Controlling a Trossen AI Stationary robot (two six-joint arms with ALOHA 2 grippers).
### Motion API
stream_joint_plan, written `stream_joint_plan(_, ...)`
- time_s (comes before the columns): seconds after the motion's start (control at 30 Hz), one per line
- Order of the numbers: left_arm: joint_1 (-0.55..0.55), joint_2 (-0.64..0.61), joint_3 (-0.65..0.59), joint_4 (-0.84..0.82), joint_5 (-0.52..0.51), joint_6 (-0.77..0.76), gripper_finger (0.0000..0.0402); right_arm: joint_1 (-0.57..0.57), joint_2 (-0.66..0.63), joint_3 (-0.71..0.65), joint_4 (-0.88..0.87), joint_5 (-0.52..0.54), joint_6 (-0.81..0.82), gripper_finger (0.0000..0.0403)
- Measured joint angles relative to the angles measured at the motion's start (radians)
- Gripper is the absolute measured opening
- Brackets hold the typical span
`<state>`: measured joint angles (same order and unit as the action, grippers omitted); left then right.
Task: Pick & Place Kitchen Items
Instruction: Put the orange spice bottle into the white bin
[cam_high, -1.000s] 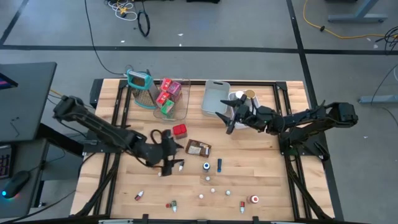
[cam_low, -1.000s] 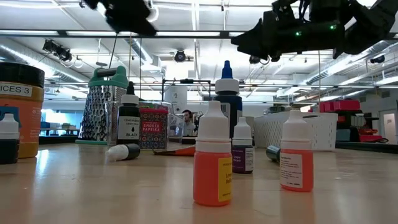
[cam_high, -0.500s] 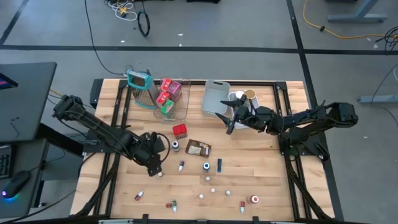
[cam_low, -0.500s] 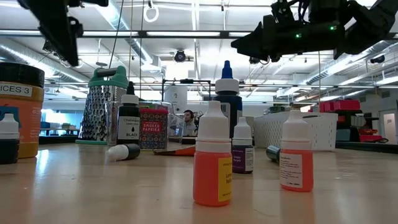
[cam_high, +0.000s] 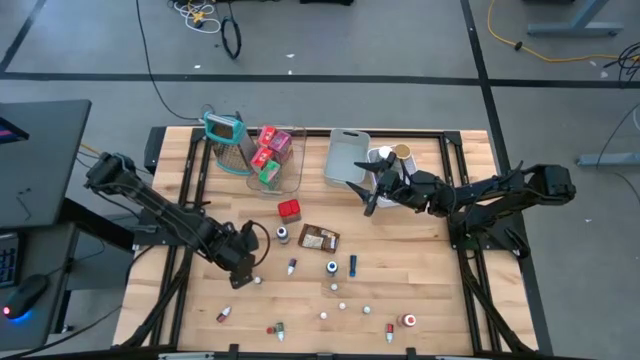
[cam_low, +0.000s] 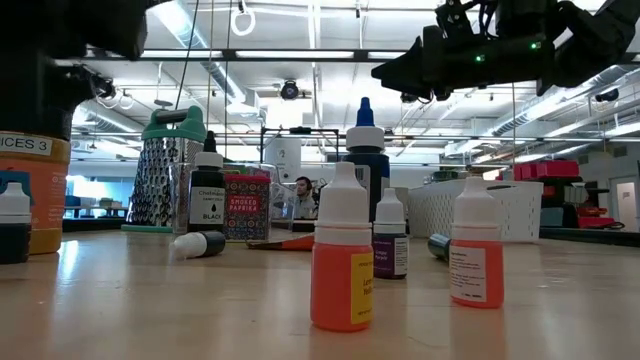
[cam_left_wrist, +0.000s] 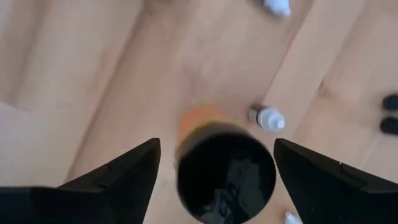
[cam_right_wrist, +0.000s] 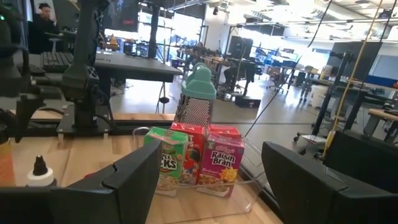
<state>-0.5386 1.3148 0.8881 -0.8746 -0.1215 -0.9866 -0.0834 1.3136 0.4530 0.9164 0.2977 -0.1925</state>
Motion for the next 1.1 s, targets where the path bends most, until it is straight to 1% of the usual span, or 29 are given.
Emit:
stream_joint_plan(0.07, -0.004, 0.000, -0.022, 0.010, 0.014, 0.001, 0.0320, 0.000, 0.000, 0.000, -0.001, 0.000, 0.000, 0.0286)
stream_joint_plan(0.2, -0.005, 0.000, -0.052, 0.028, 0.007, 0.043, 0.0306, -0.001, 0.000, 0.000, -0.001, 0.000, 0.000, 0.0286)
stream_joint_plan(0.3, -0.005, 0.000, -0.060, 0.035, 0.002, 0.056, 0.0281, -0.001, 0.000, 0.000, -0.001, 0.000, 0.000, 0.0286)
stream_joint_plan(0.43, -0.004, 0.000, -0.060, 0.066, -0.009, 0.063, 0.0234, -0.001, 0.000, 0.000, 0.002, 0.000, 0.000, 0.0286)
stream_joint_plan(0.47, -0.004, 0.001, -0.057, 0.071, -0.018, 0.072, 0.0225, -0.001, 0.000, 0.000, 0.004, 0.000, 0.000, 0.0286)
stream_joint_plan(0.6, -0.003, 0.001, -0.023, 0.047, -0.092, 0.111, 0.0224, -0.001, 0.000, 0.000, 0.007, 0.000, 0.000, 0.0286)
stream_joint_plan(0.73, 0.021, 0.001, 0.054, -0.006, -0.158, 0.167, 0.0228, -0.001, 0.000, 0.000, 0.020, -0.001, 0.021, 0.0286)
stream_joint_plan(0.87, 0.060, 0.001, 0.171, -0.091, -0.174, 0.219, 0.0242, -0.001, 0.000, 0.000, 0.030, -0.003, 0.034, 0.0286)
stream_joint_plan(1.0, 0.100, 0.001, 0.317, -0.220, -0.178, 0.264, 0.0228, -0.001, 0.000, 0.000, 0.031, -0.003, 0.034, 0.0286)
stream_joint_plan(1.03, 0.109, 0.001, 0.353, -0.240, -0.190, 0.280, 0.0225, -0.001, 0.000, 0.000, 0.031, -0.003, 0.034, 0.0286)
stream_joint_plan(1.1, 0.126, 0.001, 0.420, -0.243, -0.244, 0.336, 0.0225, -0.001, 0.000, 0.000, 0.031, -0.003, 0.034, 0.0286)
